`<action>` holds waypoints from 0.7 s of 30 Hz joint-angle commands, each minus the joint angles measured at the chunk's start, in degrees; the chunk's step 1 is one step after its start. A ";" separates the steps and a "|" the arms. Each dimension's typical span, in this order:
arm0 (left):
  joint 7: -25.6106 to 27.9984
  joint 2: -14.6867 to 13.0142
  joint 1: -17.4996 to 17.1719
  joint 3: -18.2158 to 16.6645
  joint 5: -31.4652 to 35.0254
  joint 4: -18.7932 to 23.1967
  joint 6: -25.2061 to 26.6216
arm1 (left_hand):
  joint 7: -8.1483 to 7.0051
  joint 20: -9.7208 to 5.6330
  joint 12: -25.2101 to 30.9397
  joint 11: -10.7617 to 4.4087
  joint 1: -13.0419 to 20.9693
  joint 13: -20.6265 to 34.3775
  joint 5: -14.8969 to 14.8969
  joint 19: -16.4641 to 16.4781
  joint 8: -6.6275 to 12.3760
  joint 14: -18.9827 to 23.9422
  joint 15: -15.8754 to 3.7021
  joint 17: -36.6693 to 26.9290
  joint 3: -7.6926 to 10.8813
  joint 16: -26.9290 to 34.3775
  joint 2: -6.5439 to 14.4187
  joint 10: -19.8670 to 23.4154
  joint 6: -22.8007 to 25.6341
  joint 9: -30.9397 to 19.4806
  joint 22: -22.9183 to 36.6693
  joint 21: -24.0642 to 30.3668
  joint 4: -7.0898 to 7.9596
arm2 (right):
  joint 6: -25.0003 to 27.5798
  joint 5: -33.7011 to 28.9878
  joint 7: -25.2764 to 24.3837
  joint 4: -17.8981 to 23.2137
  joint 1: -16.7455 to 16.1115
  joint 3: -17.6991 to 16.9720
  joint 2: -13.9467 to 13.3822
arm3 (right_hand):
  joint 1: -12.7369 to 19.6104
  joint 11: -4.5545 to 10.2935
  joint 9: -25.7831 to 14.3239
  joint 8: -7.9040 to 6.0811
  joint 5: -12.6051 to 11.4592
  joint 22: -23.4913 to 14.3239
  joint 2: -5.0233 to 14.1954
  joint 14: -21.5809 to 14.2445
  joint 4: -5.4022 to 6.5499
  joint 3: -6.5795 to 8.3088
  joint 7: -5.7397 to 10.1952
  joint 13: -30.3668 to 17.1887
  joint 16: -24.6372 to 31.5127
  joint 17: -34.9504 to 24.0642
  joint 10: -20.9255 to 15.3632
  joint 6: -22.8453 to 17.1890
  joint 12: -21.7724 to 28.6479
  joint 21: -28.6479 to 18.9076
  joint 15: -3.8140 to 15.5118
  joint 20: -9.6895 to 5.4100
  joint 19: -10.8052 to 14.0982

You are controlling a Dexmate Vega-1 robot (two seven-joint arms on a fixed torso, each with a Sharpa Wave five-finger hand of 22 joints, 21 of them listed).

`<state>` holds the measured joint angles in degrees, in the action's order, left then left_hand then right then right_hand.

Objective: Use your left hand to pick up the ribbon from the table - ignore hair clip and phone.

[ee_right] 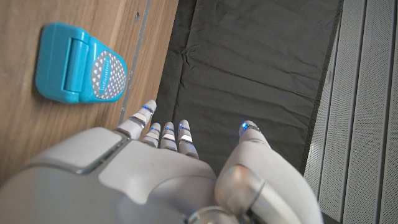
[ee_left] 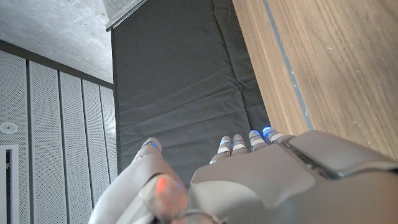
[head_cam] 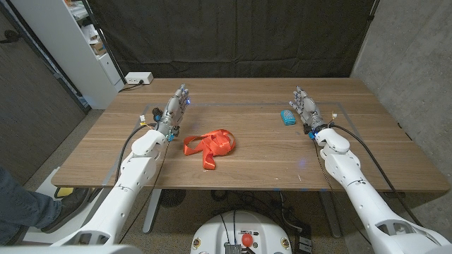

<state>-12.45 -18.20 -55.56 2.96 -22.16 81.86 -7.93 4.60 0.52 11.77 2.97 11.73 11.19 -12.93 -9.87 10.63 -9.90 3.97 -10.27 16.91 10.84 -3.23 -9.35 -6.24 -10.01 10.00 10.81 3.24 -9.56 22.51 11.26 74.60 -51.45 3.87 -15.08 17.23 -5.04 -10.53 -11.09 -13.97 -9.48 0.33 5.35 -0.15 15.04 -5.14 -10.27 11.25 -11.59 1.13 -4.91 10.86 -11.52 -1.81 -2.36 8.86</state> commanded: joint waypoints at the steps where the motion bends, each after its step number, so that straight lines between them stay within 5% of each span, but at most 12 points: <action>1: -1.24 -0.65 -2.64 -2.39 1.88 3.07 0.52 | 0.00 0.38 0.33 0.16 0.63 -0.03 -0.13 -4.48 0.49 -1.14 -0.05 -0.12 0.18 0.25 0.43 0.04 0.28 -0.17 0.30 0.29 -0.24 | 1.36 -1.80 0.61 1.28 -0.42 -1.15 1.32 | 0.39 -0.21 -0.21 -0.08 -0.28 -0.28 0.16 0.54 -0.33 0.22 -0.22 -0.28 0.18 -0.18 0.41 0.24 0.16 0.11 0.08 -0.02 0.28; 21: -2.47 -1.94 -6.49 -4.26 3.67 6.80 -1.49 | 0.00 0.90 0.83 0.00 1.21 -0.13 0.06 -4.11 0.87 0.14 0.02 -0.10 0.39 0.52 0.91 1.60 1.70 -0.19 0.29 0.48 -0.79 | 1.93 -3.06 -0.20 2.88 -0.97 -1.44 1.72 | 0.33 -0.19 -0.22 -0.04 -0.25 -0.28 0.27 0.73 -0.44 0.14 -0.19 -0.30 0.13 -0.18 0.62 0.27 0.10 0.27 -0.03 -0.05 0.13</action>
<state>-14.58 -19.68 -60.01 -0.25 -19.58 86.64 -8.07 4.71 1.06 12.14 2.96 12.48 10.92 -12.93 -9.75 11.25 -9.90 3.97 -10.26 17.30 10.84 -2.47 -8.11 -4.89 -10.00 10.00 11.04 2.85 -7.82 19.96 11.53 76.83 -52.15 2.79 -13.67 17.22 -4.82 -10.53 -11.09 -13.94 -9.47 0.33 5.74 -0.14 15.04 -5.13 -10.26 11.25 -11.58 1.36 -4.91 10.86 -11.52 -1.83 -2.36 8.86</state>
